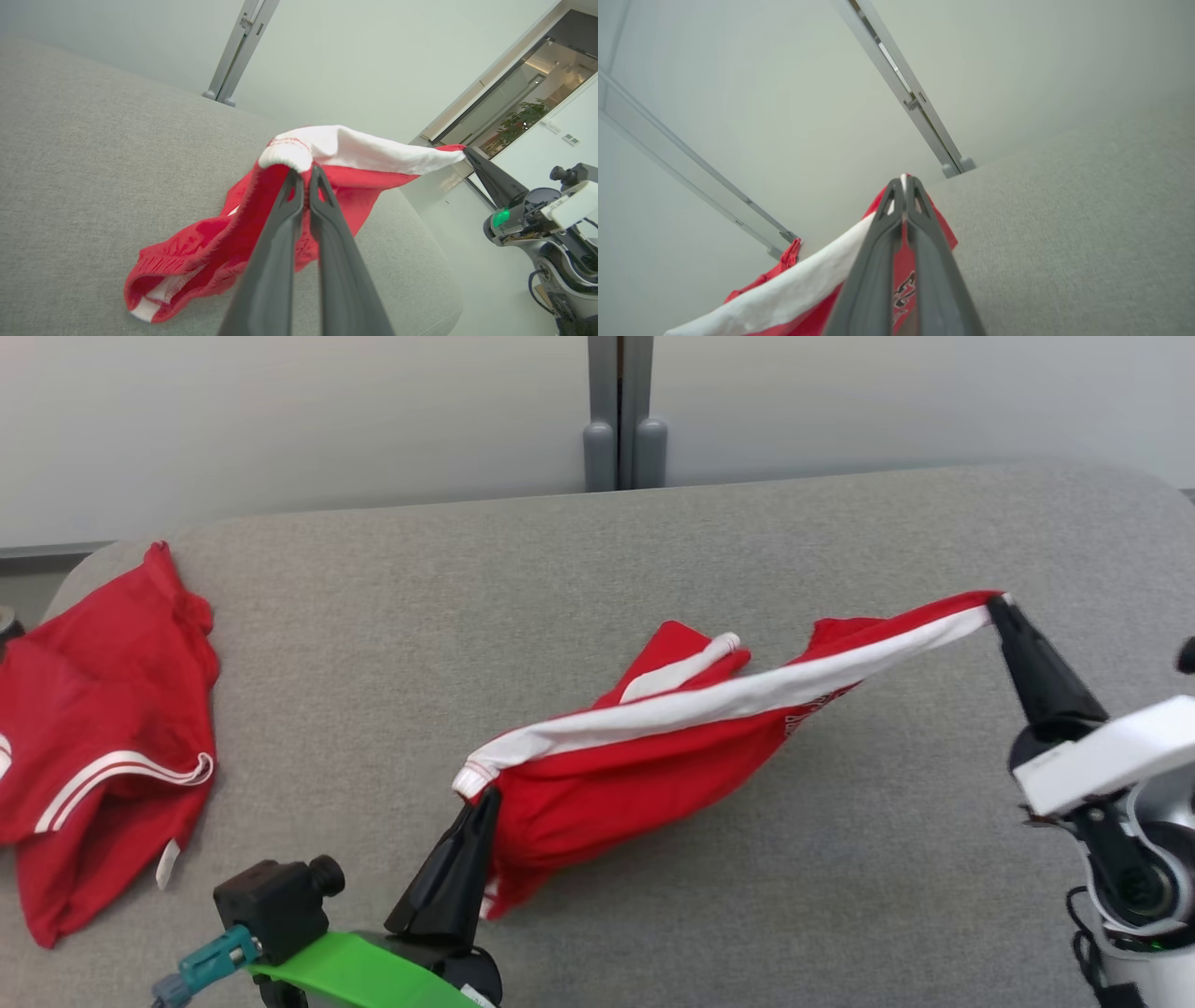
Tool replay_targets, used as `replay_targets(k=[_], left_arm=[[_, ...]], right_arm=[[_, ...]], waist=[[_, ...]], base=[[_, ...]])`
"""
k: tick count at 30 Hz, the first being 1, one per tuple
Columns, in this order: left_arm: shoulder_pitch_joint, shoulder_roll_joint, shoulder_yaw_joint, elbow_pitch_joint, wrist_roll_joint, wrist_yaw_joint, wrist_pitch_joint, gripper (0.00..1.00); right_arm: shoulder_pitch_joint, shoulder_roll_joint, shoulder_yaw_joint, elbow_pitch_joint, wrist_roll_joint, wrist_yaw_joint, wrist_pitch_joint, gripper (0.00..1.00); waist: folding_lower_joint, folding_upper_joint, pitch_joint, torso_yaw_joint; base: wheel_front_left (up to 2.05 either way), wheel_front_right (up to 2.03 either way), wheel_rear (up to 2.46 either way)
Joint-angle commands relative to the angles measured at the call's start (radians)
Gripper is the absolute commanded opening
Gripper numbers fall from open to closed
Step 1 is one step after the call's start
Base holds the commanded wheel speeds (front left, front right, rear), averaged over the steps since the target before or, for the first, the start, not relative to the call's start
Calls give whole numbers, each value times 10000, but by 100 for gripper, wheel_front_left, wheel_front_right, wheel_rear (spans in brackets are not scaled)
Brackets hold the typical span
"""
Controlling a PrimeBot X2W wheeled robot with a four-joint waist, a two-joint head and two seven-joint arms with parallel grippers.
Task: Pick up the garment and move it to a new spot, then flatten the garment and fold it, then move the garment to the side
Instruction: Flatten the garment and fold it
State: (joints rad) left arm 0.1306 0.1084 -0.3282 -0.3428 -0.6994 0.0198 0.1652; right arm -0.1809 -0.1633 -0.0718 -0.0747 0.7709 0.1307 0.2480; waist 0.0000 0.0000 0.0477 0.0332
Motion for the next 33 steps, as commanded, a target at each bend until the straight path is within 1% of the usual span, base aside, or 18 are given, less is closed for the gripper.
replay_targets(k=[1, 5, 8, 10, 12, 14, 17, 19, 21, 23, 25, 26, 28, 29, 30, 32, 33], left_arm=[[113, 89, -64, -455, -163, -62, 164, 0], [-92, 320, -123, -1872, -337, -84, 712, 0], [-513, 520, -59, -2795, -403, -20, 1151, 0], [-833, 566, 2, -3308, -524, 52, 1457, 0], [-1313, 615, 106, -3689, -716, 118, 1799, 0], [-2012, 758, 373, -3888, -677, 178, 2115, 0], [-3302, 776, 668, -3756, -919, 278, 2644, 0], [-4518, 829, 930, -3350, -1015, 312, 2958, 0], [-5842, 760, 1113, -2558, -1119, 302, 3191, 0], [-7271, 641, 1198, -1510, -1194, 307, 3416, 0], [-8923, 734, 1263, -212, -802, 87, 3342, 0], [-9704, 673, 1237, 675, -640, -6, 3272, 0], [-11216, 746, 1147, 2290, 15, -348, 2741, 0], [-11778, 698, 1097, 3033, 151, -483, 2534, 0], [-12513, 667, 1128, 3919, 468, -627, 2061, 0], [-13686, 629, 1097, 5365, 791, -959, 1205, 0], [-14159, 649, 1131, 5868, 967, -1058, 668, 0]], right_arm=[[318, 114, -382, -791, 254, 1, 302, 0], [748, 471, -1488, -2948, 839, 1, 1268, 0], [680, 714, -2156, -4222, 1147, 1, 1975, 0], [352, 790, -2501, -4791, 1198, 1, 2379, 0], [-105, 866, -2805, -5110, 1253, 1, 2786, 0], [-754, 894, -3126, -5222, 1018, 1, 3164, 0], [-2066, 939, -3252, -4959, 506, 1, 3672, 0], [-3133, 1012, -3103, -4399, 236, 1, 3976, 0], [-4322, 1032, -2925, -3578, -305, 1, 4148, 0], [-5629, 1066, -2766, -2564, -861, 1, 4226, 0], [-6955, 1096, -2506, -1464, -1533, 1, 4191, 0], [-7728, 1094, -2425, -817, -1964, 1, 4032, 0], [-9081, 1108, -2372, 376, -2639, 1, 3613, 0], [-9648, 1118, -2374, 894, -2885, 1, 3346, 0], [-10306, 1125, -2327, 1619, -3050, 1, 2932, 0], [-11370, 1131, -2256, 2939, -3133, 1, 2062, 0], [-11800, 1120, -2217, 3476, -3114, 1, 1697, 0]], waist=[[0, 0, -124, -329], [0, 0, -31, -654], [0, 0, 107, -900], [0, 0, 257, -1062], [0, 0, 472, -1199], [0, 0, 764, -1297], [0, 0, 1417, -1377], [0, 0, 1968, -1424], [0, 0, 2568, -1449], [0, 0, 3260, -1448], [0, 0, 3945, -1438], [0, 0, 4306, -1441], [0, 0, 4839, -1414], [0, 0, 5023, -1420], [0, 0, 5189, -1429], [0, 0, 5411, -1490], [0, 0, 5506, -1525]], base=[[0, 0, 0], [0, 0, 0], [0, 0, 0], [0, 0, 0], [0, 0, 0], [0, 0, 0], [0, 0, 0], [0, 0, 0], [0, 0, 0], [0, 0, 0], [0, 0, 0], [0, 0, 0], [0, 0, 0], [0, 0, 0], [0, 0, 0], [0, 0, 0], [0, 0, 0]])
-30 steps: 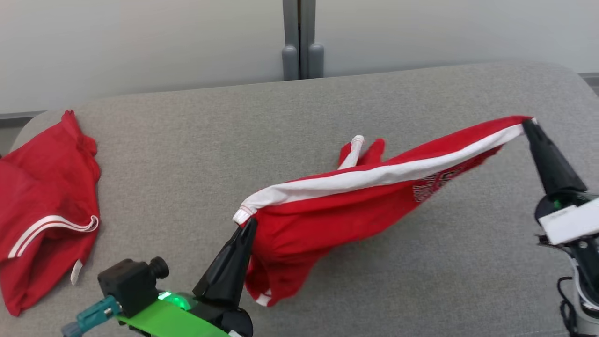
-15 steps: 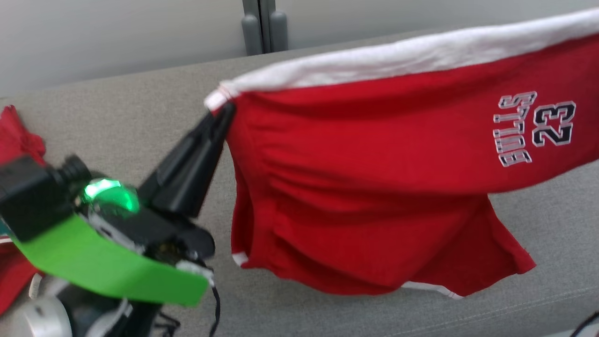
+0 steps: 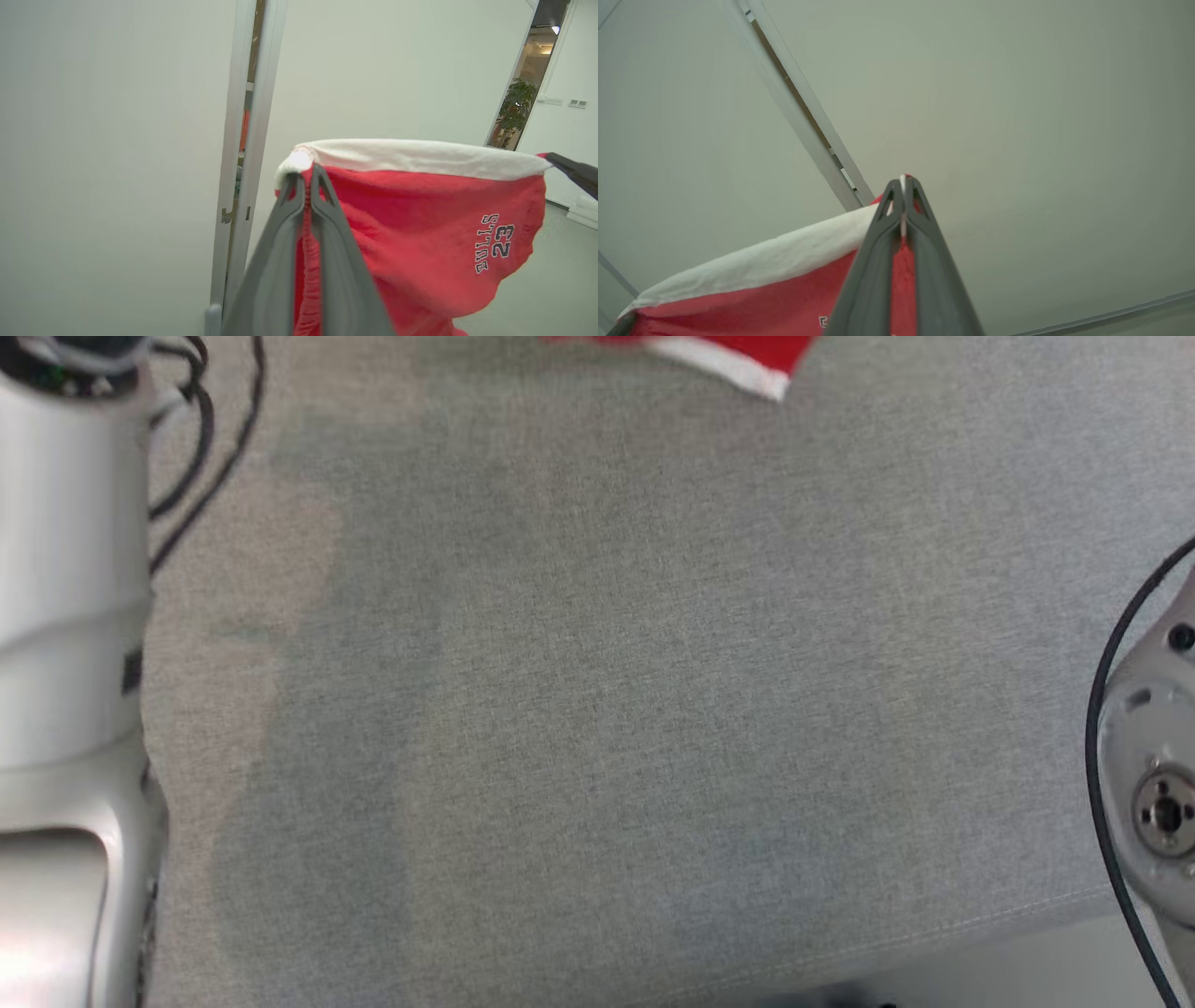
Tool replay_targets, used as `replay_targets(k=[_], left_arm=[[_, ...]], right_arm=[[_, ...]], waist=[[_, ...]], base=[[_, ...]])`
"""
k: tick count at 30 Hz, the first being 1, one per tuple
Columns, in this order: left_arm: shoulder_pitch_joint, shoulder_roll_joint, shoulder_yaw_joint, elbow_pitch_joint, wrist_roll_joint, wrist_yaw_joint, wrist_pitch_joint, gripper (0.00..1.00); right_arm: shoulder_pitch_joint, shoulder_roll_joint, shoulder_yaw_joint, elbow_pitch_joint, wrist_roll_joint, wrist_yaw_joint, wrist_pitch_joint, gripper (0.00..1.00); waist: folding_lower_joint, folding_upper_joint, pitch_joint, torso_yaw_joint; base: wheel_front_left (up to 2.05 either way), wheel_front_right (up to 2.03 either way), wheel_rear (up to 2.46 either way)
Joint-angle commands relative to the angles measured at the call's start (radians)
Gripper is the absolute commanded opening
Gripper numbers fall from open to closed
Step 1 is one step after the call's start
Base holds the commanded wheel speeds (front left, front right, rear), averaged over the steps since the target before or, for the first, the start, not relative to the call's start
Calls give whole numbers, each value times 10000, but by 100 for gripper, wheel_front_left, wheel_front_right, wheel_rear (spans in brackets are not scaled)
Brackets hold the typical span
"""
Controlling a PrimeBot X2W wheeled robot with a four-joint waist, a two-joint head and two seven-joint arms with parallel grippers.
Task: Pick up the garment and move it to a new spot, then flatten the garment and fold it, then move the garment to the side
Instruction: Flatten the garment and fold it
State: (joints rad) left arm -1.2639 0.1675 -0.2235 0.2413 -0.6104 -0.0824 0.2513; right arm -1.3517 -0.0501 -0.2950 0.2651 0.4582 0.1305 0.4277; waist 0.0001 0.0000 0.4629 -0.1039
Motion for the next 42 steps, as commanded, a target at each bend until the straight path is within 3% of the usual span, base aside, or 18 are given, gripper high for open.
replay_targets(k=[1, 6, 12, 16, 20, 25, 32, 38, 42], left_arm=[[-747, 108, 75, 645, 265, -177, -835, 0], [-1428, 378, -372, 3023, 363, -476, -3109, 0], [264, 834, -2092, 3556, -928, -489, -4807, 0], [2420, 1275, -2932, 2664, -1809, -493, -5135, 0], [5064, 1551, -2848, 1292, -1774, -493, -5166, 0], [8450, 1185, -2367, -150, -1658, -494, -5166, 0], [12427, 480, -1984, -1635, -1381, -347, -5167, 0], [14284, 199, -1916, -3135, -1252, -213, -5167, 0], [14305, 75, -1905, -3602, -1458, -129, -5084, 0]], right_arm=[[-623, -9, 157, 673, 19, 3, -594, 0], [-1293, -4, 1089, 2786, 793, 3, -2552, 0], [723, -14, 2068, 3364, 1949, 3, -3593, 0], [3126, -43, 2341, 2391, 2535, 3, -3616, 0], [6055, -469, 2537, 893, 2895, 1, -3454, 0], [9513, -761, 2229, -950, 3199, 3, -3094, 0], [13690, -640, 1491, -3115, 3156, 0, -2188, 0], [15617, -341, 860, -5133, 3217, -2, -1497, 0], [15202, -210, 302, -5761, 3074, -3, -1134, 0]], waist=[[-1, 0, 1481, -211], [-1, 0, 1621, -413], [-1, 0, 1111, -367], [-1, 0, 625, -264], [-1, 0, -109, -13], [-1, 0, -1181, 282], [-1, 0, -2361, 581], [-1, 0, -2450, 706], [-1, 0, -2134, 843]], base=[[0, 0, 0], [0, 0, 0], [0, 0, 0], [0, 0, 0], [0, 0, 0], [0, 0, 0], [0, 0, 0], [0, 0, 0], [0, 0, 0]])
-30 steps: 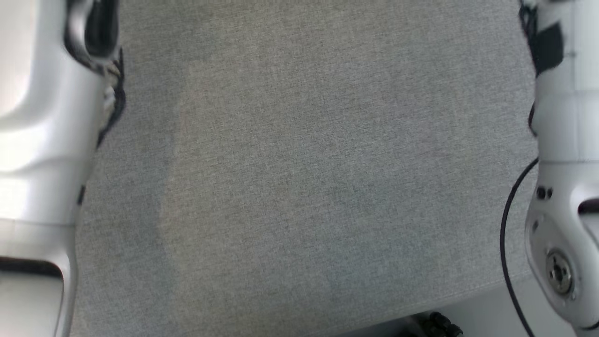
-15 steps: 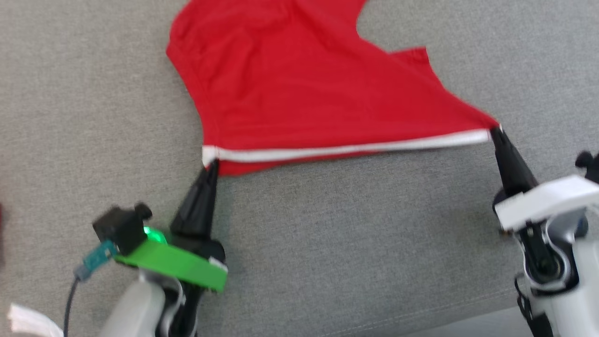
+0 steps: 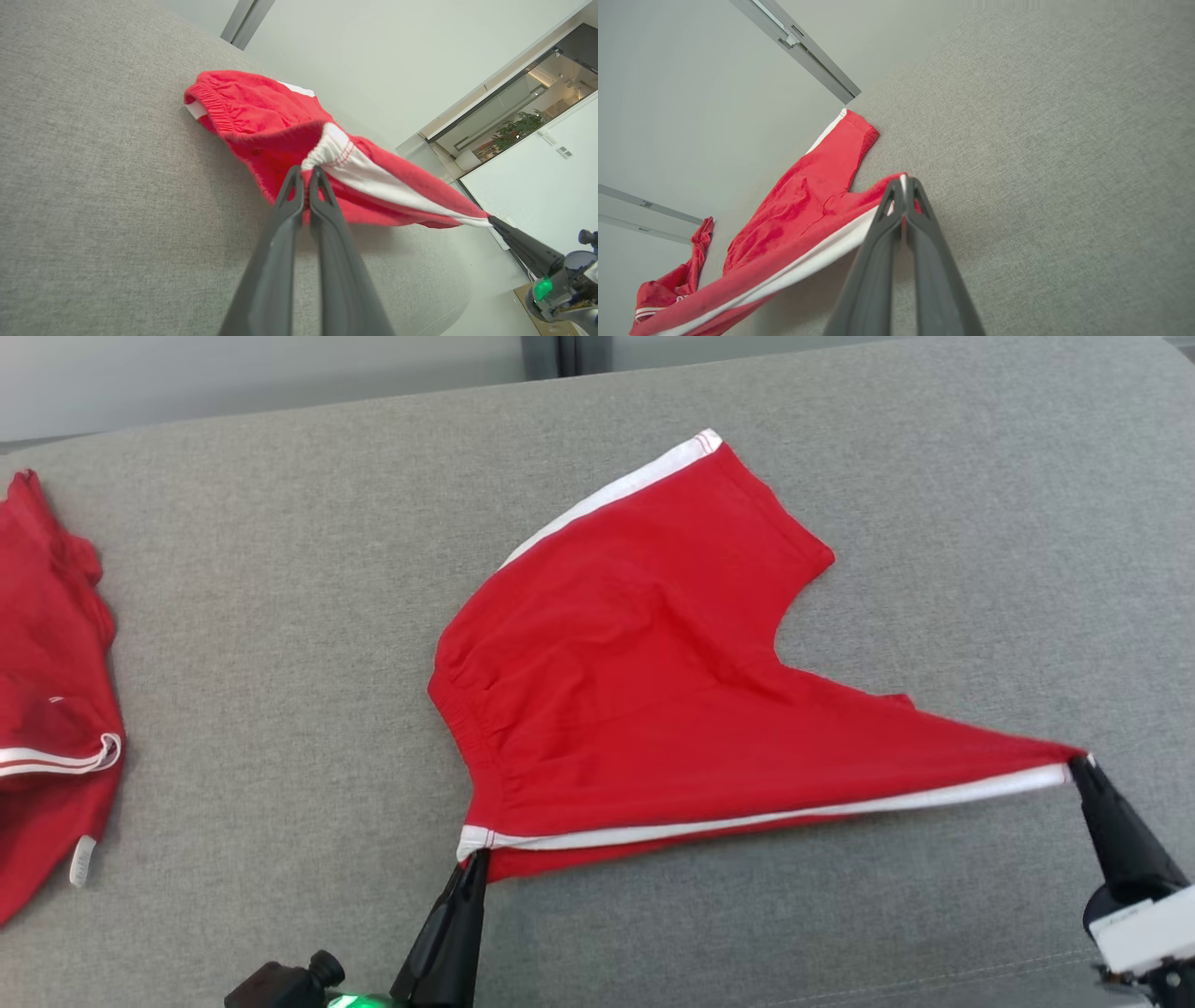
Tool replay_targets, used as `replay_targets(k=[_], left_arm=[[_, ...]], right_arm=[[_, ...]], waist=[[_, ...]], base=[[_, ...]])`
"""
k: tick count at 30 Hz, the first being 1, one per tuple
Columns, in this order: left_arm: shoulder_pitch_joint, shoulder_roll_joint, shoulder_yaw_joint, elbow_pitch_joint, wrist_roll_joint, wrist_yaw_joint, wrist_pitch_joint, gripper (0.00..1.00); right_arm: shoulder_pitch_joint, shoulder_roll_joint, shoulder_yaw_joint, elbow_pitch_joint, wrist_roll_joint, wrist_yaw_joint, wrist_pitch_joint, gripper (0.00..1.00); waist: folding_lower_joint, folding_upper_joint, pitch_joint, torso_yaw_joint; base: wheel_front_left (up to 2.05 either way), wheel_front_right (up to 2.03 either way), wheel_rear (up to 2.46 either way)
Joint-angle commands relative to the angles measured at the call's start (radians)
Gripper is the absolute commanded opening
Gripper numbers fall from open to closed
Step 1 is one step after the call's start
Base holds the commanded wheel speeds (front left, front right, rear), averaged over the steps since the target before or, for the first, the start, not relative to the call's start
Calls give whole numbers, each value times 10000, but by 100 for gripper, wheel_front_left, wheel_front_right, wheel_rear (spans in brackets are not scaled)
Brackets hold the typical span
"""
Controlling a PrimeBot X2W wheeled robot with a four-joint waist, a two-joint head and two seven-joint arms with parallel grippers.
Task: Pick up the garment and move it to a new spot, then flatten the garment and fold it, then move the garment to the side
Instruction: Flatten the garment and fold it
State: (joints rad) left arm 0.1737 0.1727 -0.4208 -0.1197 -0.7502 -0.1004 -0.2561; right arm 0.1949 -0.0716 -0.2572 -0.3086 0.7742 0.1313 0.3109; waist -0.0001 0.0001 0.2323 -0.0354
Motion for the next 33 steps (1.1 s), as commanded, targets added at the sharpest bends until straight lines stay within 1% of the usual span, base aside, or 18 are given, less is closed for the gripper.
replay_targets(k=[1, 7, 13, 18, 21, 24, 29, 33], left_arm=[[-238, 3, 78, -10, -100, 60, 69, 0], [-1505, -299, 42, -197, -474, -33, 549, 0], [-3435, -674, 33, 190, -509, 55, 983, 0], [-4946, -994, -164, 884, -541, 182, 1059, 0], [-5691, -1101, -208, 1441, -355, 367, 845, 0], [-6129, -1148, -311, 1901, -431, 414, 703, 0], [-6677, -1197, -664, 2624, -666, 304, 509, 0], [-7001, -1213, -947, 3024, -846, 290, 370, 0]], right_arm=[[-525, 24, -141, -40, -131, -11, 135, 0], [-3050, -32, -240, 280, -871, -8, 1160, 0], [-6039, -118, -459, 1337, -1937, -5, 2349, 0], [-8000, -139, -558, 2369, -2856, -5, 2838, 0], [-9013, -176, -413, 3161, -3380, -5, 2792, 0], [-9779, -269, -236, 3935, -3779, -5, 2726, 0], [-10656, -479, -23, 5166, -4484, -5, 2469, 0], [-11010, -698, 65, 5864, -4896, -5, 2181, 0]], waist=[[1, -1, 270, 205], [1, -1, 1197, 706], [1, -1, 2380, 1640], [1, -1, 3078, 2318], [1, -1, 3359, 2556], [1, -1, 3550, 2736], [1, -1, 3704, 3039], [1, -1, 3762, 3143]], base=[[0, 0, 0], [0, 0, 0], [0, 0, 0], [0, 0, 0], [0, 0, 0], [0, 0, 0], [0, 0, 0], [0, 0, 0]])
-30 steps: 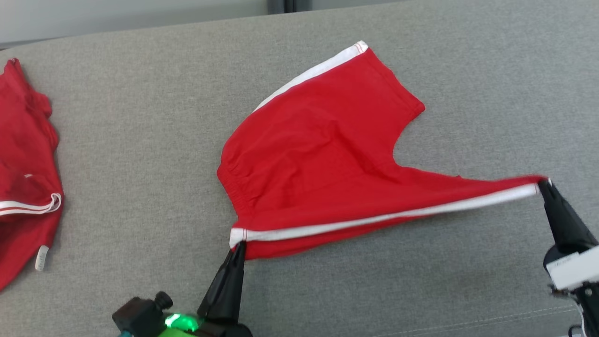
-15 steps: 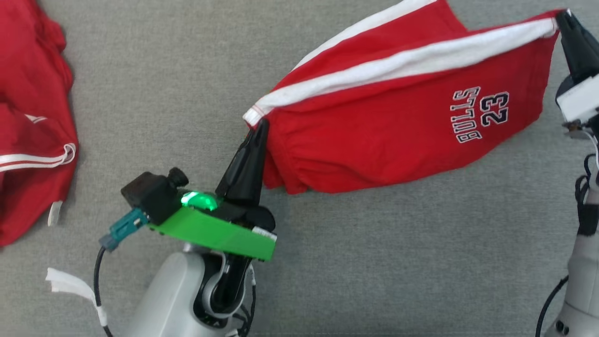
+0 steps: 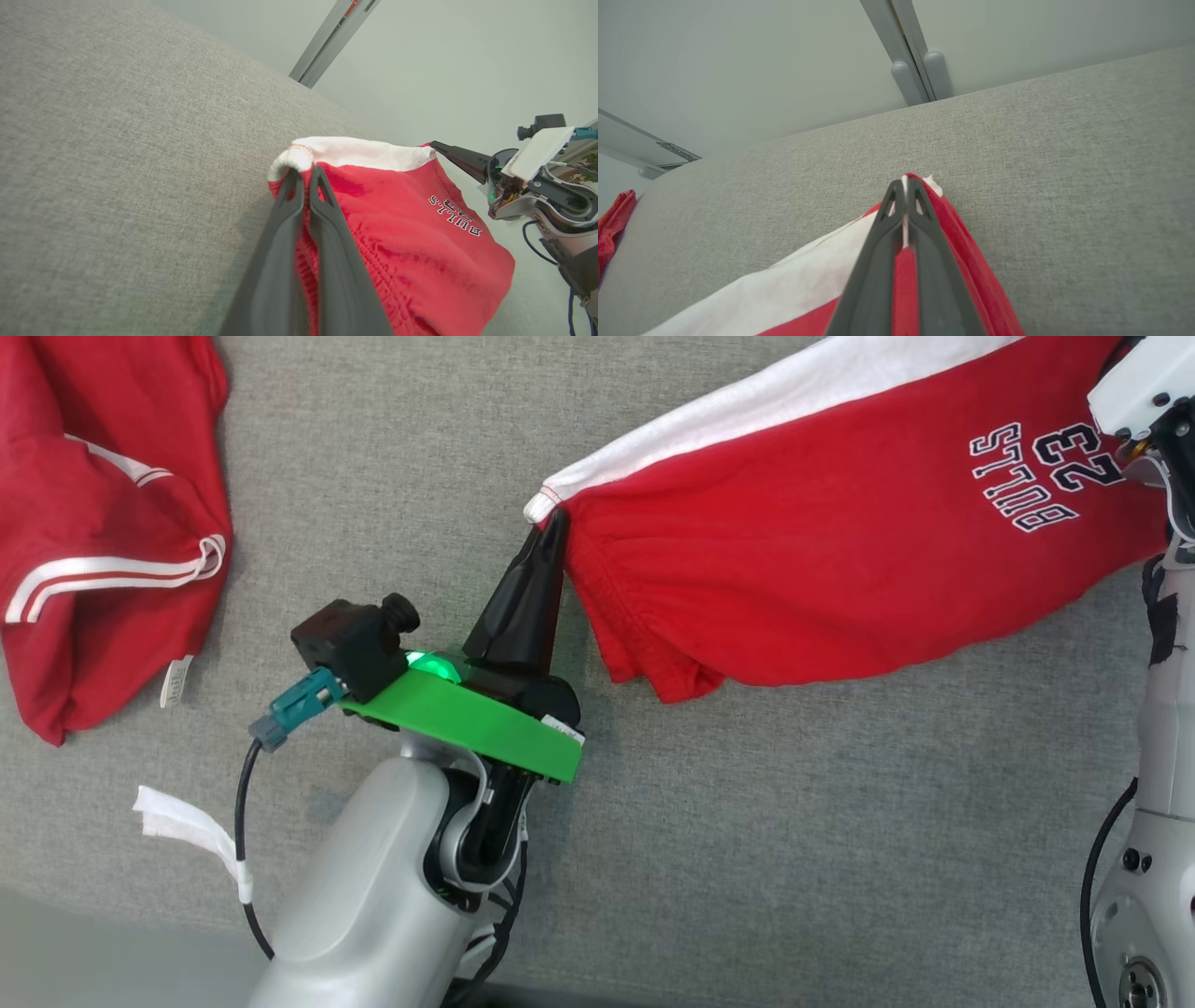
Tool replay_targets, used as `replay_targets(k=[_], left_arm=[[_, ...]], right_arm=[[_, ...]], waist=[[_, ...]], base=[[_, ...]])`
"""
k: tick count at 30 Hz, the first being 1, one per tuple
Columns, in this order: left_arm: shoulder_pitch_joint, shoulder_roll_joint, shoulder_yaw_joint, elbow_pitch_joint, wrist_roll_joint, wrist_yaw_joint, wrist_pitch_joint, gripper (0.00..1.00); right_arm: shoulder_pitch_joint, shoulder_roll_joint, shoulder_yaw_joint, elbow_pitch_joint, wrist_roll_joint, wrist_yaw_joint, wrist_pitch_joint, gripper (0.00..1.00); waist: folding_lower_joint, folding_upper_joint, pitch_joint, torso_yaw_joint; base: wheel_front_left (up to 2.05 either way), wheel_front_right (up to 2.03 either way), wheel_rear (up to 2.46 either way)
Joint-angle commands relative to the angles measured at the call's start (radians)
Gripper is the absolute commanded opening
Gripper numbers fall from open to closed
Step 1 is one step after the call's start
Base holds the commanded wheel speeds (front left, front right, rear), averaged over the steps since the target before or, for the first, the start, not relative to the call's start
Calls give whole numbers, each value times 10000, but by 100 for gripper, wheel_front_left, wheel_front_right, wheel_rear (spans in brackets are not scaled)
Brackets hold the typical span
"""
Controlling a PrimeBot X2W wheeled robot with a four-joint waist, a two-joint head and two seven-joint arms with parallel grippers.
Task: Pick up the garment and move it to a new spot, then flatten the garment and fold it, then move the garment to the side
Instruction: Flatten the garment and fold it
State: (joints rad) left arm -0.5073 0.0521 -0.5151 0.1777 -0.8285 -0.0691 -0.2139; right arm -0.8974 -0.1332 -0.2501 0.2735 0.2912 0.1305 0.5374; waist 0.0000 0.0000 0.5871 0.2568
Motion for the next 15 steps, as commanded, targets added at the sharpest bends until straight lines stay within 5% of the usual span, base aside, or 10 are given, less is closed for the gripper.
replay_targets(k=[1, 5, 6, 7, 8, 9, 15], left_arm=[[-258, -11, -62, 111, -111, -28, -92, 0], [-470, -15, -320, 379, -302, -9, -164, 0], [-492, -14, -389, 474, -384, 73, -113, 3], [-535, -10, -460, 549, -342, 114, -77, 32], [-576, -10, -500, 618, -293, 183, -93, 82], [-560, -11, -480, 665, -308, 230, -123, 100], [-48, 211, -350, 534, 19, 750, -264, 100]], right_arm=[[-157, -92, 13, 156, -105, 3, -137, 0], [-330, -240, 91, 553, -403, 3, -579, 0], [-366, -269, 195, 598, -460, 3, -799, 31], [-379, -267, 237, 671, -465, 3, -940, 82], [-382, -251, 249, 755, -402, 1, -1087, 100], [-401, -241, 275, 792, -346, 3, -1182, 100], [1, -755, 1380, 181, 269, 1, -1305, 100]], waist=[[0, 0, 225, 228], [0, 0, 232, 173], [0, 0, 219, 147], [0, 0, 205, 124], [0, 0, 182, 85], [0, 0, 158, 54], [0, 0, -247, -275]], base=[[0, 0, 0], [0, 0, 0], [0, 0, 0], [0, 0, 0], [0, 0, 0], [0, 0, 0], [0, 0, 0]])
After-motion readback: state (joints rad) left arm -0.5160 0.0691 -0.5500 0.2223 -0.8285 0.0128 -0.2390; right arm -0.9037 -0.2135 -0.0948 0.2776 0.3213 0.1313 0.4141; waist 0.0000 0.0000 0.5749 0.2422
